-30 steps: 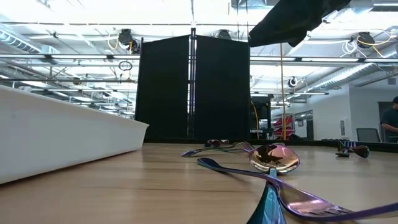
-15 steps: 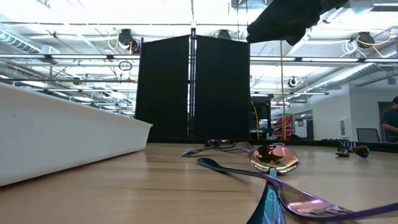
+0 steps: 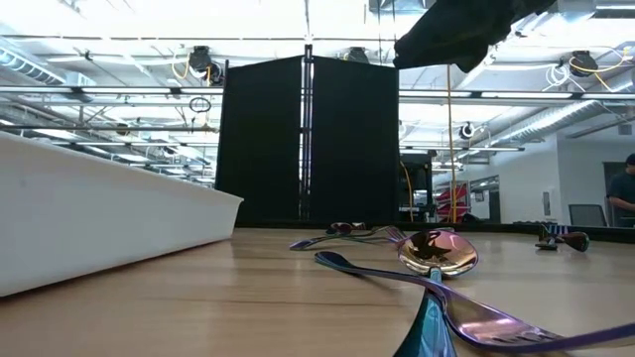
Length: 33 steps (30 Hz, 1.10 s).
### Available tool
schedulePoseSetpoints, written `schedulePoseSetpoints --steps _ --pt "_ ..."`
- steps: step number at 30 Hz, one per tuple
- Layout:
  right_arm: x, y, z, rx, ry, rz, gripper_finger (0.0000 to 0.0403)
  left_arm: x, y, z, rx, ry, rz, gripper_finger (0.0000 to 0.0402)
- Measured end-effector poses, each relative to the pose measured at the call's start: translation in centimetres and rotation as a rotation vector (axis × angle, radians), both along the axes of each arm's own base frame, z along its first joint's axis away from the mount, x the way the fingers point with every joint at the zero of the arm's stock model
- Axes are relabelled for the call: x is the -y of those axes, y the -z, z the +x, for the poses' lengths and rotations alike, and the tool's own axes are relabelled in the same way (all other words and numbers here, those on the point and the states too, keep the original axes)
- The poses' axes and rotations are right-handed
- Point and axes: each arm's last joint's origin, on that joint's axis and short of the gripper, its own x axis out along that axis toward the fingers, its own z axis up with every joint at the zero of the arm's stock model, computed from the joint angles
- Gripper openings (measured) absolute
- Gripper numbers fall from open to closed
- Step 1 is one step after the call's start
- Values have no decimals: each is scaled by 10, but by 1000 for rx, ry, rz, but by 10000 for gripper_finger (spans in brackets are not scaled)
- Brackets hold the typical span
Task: Sort silverware
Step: Put the iridescent blue knife in the silverware tray
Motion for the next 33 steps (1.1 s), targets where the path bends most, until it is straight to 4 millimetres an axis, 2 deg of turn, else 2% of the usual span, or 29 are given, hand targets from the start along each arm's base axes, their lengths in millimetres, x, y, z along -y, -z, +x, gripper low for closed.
schedulePoseSetpoints --steps 3,6,11,15,20,23,25,29,33 --pt "-1 0 0 -6 -26 30 162 1 -3 10 146 194 39 103" --pt "-3 1 0 -14 -58 78 162 0 -4 30 289 384 123 103" --pt "-8 2 -1 -38 -109 224 162 -7 -6 73 348 670 208 103" --pt "-20 9 -8 -99 -118 307 162 -10 -10 117 431 918 232 103" --pt "-42 24 -25 -239 -74 441 162 -8 -31 160 612 1315 301 103" --pt "-58 31 -40 -348 -30 583 162 -11 -40 169 650 1505 352 103" --pt "-69 35 -53 -419 16 675 162 -18 -43 174 634 1550 385 103" --pt "-89 37 -74 -495 152 894 162 -40 -30 183 569 1573 414 103" --pt "-105 40 -90 -535 322 1096 162 -62 -22 185 633 1632 326 103"
